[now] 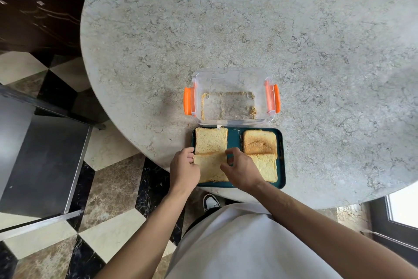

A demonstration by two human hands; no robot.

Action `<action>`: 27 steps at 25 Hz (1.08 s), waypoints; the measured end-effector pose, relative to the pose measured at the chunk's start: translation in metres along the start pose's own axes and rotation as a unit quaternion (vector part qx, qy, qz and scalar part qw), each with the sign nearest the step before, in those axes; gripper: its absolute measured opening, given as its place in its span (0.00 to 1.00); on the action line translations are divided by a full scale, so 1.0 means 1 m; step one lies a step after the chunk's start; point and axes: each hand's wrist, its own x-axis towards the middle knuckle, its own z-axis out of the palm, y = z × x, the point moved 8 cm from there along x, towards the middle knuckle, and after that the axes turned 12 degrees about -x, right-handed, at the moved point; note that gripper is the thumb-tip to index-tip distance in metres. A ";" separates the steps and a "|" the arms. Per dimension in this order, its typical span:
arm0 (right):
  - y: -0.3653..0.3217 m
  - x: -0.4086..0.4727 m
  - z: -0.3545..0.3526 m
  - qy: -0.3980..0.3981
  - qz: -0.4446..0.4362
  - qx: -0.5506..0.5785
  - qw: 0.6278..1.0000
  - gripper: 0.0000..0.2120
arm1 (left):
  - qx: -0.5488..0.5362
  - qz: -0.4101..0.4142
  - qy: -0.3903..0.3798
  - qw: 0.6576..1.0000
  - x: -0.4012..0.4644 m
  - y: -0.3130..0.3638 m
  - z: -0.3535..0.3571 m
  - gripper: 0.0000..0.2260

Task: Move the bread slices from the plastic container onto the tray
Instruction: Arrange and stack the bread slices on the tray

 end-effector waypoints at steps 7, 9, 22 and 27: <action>0.010 -0.011 0.004 -0.001 0.031 -0.021 0.999 0.22 | 0.008 0.022 -0.021 0.999 -0.012 0.000 0.008 0.23; 0.009 -0.012 0.005 -0.001 0.033 -0.021 0.999 0.22 | 0.031 0.042 -0.027 0.998 -0.015 0.004 0.010 0.23; 0.002 -0.016 0.008 0.015 0.027 -0.011 0.999 0.16 | 0.130 0.169 -0.095 0.972 -0.033 0.012 0.023 0.24; -0.001 -0.018 0.009 0.018 0.019 -0.010 1.000 0.13 | 0.132 0.174 -0.105 0.970 -0.032 0.011 0.021 0.22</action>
